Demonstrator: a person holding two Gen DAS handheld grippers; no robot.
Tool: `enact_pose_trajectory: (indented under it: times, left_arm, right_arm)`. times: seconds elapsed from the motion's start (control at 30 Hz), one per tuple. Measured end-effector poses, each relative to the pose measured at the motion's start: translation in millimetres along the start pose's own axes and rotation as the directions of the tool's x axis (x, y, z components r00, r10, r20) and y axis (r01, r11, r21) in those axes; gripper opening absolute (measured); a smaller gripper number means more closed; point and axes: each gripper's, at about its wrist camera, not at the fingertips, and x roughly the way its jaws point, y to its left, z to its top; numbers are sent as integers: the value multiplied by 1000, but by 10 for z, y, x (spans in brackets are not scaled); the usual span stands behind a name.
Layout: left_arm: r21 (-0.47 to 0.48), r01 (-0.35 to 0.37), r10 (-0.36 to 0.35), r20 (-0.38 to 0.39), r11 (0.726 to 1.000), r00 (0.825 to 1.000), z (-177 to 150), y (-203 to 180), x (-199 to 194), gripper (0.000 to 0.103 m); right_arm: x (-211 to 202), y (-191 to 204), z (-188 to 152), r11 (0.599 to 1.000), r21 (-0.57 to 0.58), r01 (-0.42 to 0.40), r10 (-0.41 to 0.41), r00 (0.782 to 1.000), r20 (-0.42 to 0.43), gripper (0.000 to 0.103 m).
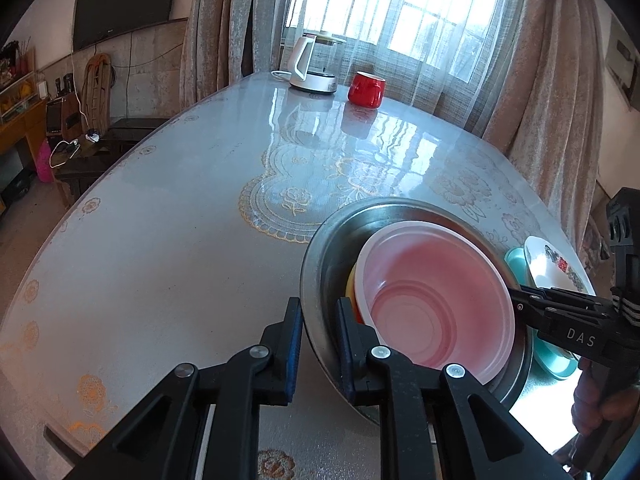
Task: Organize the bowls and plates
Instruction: 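Grasp the steel basin rim with both grippers, then lift the steel basin and carry it over the white plate stack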
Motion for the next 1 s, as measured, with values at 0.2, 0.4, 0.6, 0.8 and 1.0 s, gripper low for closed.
enact_pose_trajectory:
  times: [0.2, 0.4, 0.6, 0.8, 1.0]
  left_arm:
    - [-4, -22, 22, -3, 1000, 1000, -40, -7, -41, 16]
    - [-5, -37, 37, 7, 999, 999, -85, -14, -73, 16]
    - [-21, -31, 31, 9, 999, 999, -129, 8, -131, 16]
    - [-36, -16, 17, 29, 999, 999, -143, 7, -238, 17]
    - [-36, -4, 6, 53, 999, 999, -130, -27, -356, 17]
  right_arm:
    - [14, 63, -31, 1000, -11, 5, -5, 1000, -15, 21]
    - [41, 101, -44, 1000, -20, 19, -19, 1000, -18, 21]
    - [16, 53, -62, 1000, 17, -16, 17, 1000, -21, 21]
    - [-89, 75, -71, 999, 36, -41, 41, 999, 3, 21]
    - [-214, 75, -88, 996, 53, -67, 65, 997, 30, 21]
